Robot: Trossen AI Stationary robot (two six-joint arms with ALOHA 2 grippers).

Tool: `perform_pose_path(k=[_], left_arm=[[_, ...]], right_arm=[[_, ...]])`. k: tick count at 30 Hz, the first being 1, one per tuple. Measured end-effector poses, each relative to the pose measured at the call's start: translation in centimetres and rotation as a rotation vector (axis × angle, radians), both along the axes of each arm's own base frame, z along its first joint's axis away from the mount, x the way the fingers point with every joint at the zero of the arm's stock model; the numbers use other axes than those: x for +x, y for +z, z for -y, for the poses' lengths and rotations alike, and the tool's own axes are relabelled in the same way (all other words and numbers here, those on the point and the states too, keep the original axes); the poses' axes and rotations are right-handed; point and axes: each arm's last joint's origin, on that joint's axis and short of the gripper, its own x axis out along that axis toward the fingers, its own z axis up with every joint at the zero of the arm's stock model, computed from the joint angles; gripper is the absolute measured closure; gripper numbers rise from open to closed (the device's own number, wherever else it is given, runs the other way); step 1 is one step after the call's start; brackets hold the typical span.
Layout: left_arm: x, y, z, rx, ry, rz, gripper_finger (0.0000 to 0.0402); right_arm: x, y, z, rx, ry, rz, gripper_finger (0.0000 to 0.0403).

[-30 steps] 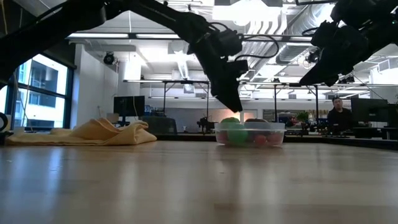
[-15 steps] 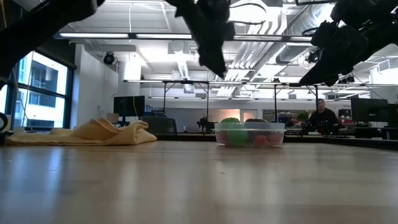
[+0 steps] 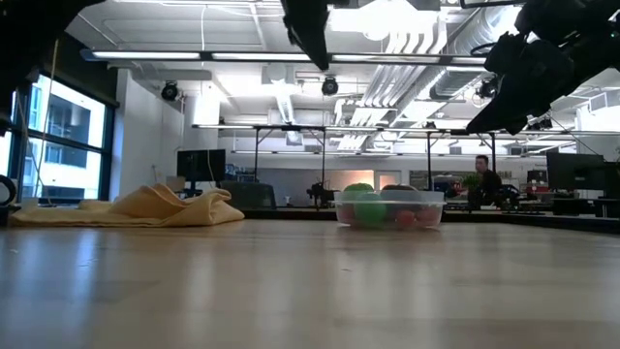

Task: Pick and placing Produce into tupperware
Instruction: Return to Home Position

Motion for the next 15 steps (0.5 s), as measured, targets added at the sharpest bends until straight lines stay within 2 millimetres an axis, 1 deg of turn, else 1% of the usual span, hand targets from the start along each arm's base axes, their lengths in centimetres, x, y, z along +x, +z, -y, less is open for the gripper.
perform_pose_path(k=[3,5,7,9,11,15], left_arm=[[0.0,0.6,1.5,0.023,-0.018,0.004,0.0359],[-0.1,0.6,2.2,0.017,-0.021,-0.009,0.0384],[0.0,0.6,2.9,0.036,-0.002,-0.022,0.0397],[0.1,0.5,3.6,0.08,0.025,-0.042,0.0392],[0.4,0.0,4.5,0.109,0.037,-0.052,0.0384],[1.8,-2.2,6.3,0.106,-0.002,-0.037,0.0386]], right_arm=[[0.0,0.0,0.0,0.0,0.0,0.0,0.0373],[0.0,0.0,0.0,0.0,0.0,0.0,0.0373],[0.0,0.0,0.0,0.0,0.0,0.0,0.0373],[0.0,0.0,0.0,0.0,0.0,0.0,0.0373],[0.0,0.0,0.0,0.0,0.0,0.0,0.0373],[0.0,0.0,0.0,0.0,0.0,0.0,0.0373]])
